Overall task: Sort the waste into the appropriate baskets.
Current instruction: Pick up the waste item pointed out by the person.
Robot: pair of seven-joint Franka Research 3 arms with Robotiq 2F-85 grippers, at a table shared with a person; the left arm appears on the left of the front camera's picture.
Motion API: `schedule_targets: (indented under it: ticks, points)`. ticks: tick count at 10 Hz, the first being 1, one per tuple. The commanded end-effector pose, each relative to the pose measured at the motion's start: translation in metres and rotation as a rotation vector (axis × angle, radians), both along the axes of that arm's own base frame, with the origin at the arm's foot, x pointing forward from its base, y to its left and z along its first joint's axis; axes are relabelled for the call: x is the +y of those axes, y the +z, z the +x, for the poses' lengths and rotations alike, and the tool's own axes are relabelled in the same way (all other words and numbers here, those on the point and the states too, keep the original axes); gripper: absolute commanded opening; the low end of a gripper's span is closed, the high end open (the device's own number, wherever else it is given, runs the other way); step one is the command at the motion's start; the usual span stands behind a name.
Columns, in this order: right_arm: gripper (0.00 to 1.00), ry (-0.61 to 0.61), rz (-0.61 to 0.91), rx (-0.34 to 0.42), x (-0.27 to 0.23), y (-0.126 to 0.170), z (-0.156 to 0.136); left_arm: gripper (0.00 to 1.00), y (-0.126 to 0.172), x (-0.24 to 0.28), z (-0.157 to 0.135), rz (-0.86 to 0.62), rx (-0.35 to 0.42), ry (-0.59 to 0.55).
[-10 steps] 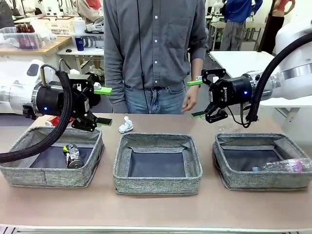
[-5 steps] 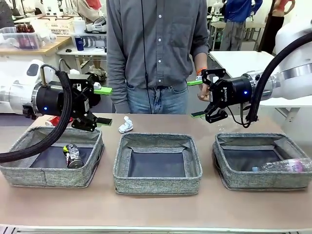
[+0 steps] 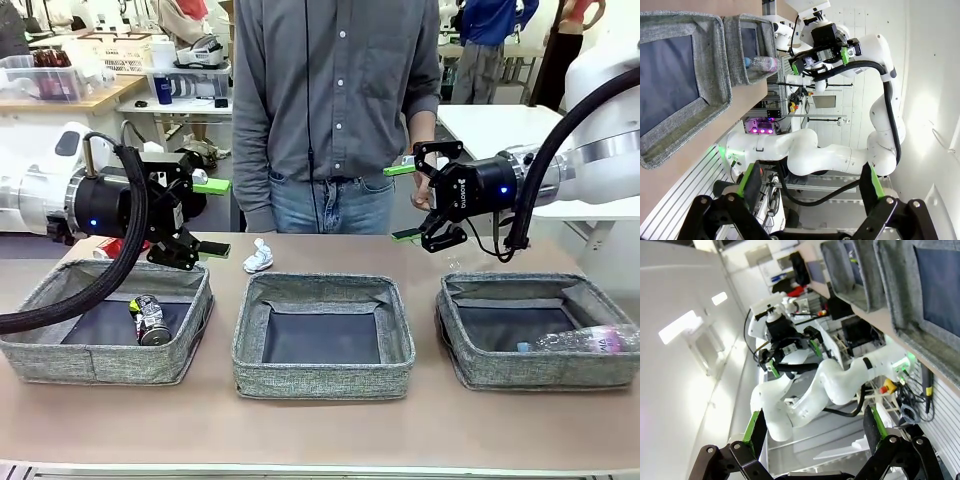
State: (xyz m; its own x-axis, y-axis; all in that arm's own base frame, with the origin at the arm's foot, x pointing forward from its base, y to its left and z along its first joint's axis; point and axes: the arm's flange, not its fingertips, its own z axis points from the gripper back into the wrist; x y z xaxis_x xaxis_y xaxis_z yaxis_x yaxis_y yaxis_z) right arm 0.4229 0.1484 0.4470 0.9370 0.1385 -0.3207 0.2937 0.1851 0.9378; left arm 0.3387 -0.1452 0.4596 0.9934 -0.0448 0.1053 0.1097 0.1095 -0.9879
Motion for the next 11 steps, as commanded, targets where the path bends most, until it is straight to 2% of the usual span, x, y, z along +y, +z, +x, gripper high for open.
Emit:
schedule_targets:
  ticks: [1, 5, 6, 7, 9, 10, 11]
  points:
    - [1.0, 0.012, -0.009, 0.012, -0.001, 0.003, 0.001, 1.0, 0.003, -0.002, -0.001, 0.0, 0.009, 0.008]
    - [1.0, 0.0, 0.0, 0.0, 0.0, 0.0, 0.0, 1.0, 0.003, -0.002, -0.001, 0.0, 0.009, 0.008]
    - [1.0, 0.059, -0.208, -0.205, -0.002, -0.003, 0.009, 1.0, 0.003, -0.002, -0.001, 0.0, 0.009, 0.008]
    - [1.0, 0.147, -0.516, -0.611, -0.011, -0.001, 0.016, 1.0, 0.003, -0.002, -0.001, 0.0, 0.009, 0.008]
    - [1.0, 0.672, -0.332, -1.001, -0.042, 0.025, 0.004, 1.0, 0.003, -0.002, -0.001, 0.0, 0.009, 0.008]
    - [1.0, 0.98, -0.201, -1.109, -0.058, 0.031, -0.003, 1.0, 0.003, -0.002, -0.001, 0.0, 0.009, 0.008]
    - [1.0, 1.287, -0.132, -1.175, -0.071, 0.028, -0.009, 1.0, 0.003, -0.002, -0.001, 0.0, 0.009, 0.008]
